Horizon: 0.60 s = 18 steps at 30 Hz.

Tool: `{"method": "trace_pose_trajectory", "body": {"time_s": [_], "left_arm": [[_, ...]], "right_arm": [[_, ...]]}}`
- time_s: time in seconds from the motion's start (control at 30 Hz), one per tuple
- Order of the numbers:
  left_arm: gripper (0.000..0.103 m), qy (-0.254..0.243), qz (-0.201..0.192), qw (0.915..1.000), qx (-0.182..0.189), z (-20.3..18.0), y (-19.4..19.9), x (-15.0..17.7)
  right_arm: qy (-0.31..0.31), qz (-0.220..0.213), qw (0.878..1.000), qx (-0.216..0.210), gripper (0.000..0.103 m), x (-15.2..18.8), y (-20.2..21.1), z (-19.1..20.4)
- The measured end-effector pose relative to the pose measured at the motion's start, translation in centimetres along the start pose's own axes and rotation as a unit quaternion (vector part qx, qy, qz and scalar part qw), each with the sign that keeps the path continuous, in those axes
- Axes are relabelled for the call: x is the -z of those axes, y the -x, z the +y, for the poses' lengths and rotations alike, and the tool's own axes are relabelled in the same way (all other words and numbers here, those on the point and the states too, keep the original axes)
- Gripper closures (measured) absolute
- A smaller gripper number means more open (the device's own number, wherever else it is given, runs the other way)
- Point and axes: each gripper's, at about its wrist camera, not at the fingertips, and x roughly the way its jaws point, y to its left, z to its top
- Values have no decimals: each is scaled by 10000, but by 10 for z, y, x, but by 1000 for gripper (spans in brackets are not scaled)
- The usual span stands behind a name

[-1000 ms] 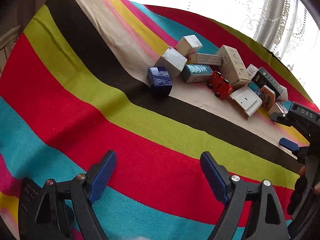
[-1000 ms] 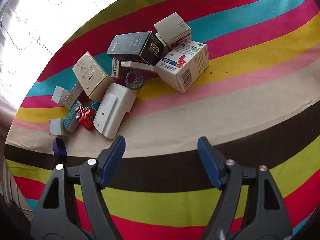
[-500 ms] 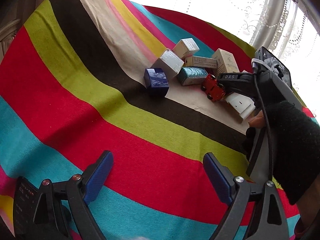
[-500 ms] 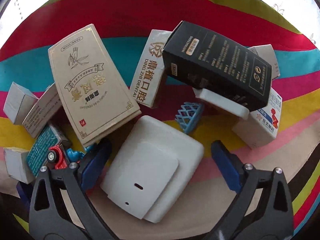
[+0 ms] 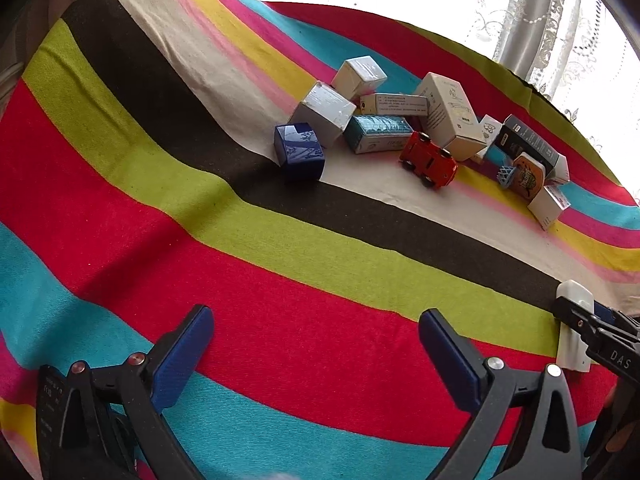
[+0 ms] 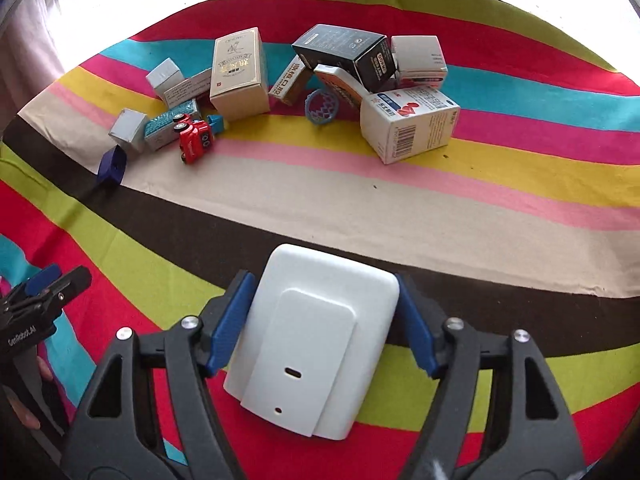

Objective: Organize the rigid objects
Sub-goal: 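Hold the white plate in right while left moves toward the dark blue cube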

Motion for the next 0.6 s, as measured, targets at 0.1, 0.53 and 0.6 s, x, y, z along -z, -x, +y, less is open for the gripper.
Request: {"method": "trace_pose_trajectory", "body": {"time_s": [0.1,0.53,0.6], "left_arm": [[0,-28,13,10000,-39,-1,-1,1],[0,-358,191,9986,-327,-12,-6,1],[0,-299,159,9991,-243,-10,-5,1]], "right_arm": [[1,122,9983,576,12,0,14,-6],[-425,-234,9943,951,36,11,33,-5],[-474,-245,9948,870,36,10,32,-6]]}}
